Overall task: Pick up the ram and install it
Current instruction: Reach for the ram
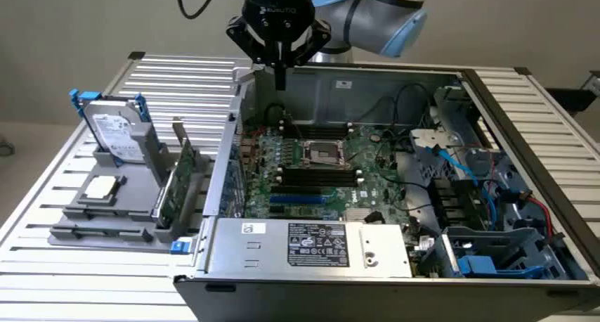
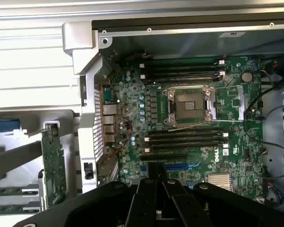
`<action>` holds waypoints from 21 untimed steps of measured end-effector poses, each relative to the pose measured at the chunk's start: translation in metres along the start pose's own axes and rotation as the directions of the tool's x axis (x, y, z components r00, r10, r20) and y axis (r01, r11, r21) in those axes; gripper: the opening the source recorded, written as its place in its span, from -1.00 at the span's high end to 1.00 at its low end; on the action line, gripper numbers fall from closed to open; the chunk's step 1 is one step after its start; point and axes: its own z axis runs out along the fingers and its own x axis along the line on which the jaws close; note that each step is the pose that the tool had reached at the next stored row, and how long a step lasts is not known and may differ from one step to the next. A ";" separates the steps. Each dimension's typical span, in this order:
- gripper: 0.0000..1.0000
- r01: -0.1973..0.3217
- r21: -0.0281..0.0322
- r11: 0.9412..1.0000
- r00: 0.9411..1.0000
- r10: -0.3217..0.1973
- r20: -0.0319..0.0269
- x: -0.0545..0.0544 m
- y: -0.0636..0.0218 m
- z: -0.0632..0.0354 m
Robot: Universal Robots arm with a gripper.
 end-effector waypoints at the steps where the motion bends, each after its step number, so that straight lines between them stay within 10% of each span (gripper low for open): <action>1: 0.79 0.000 0.000 1.000 1.000 0.000 0.000 0.000 0.0000 0.0000; 10: 0.79 0.000 0.000 1.000 1.000 0.000 -0.001 0.001 0.0000 -0.0001; 16: 0.79 -0.002 0.003 1.000 0.999 0.002 -0.039 0.021 -0.0015 0.0011; 21: 0.79 -0.002 0.003 1.000 0.999 0.002 -0.044 0.043 -0.0034 0.0038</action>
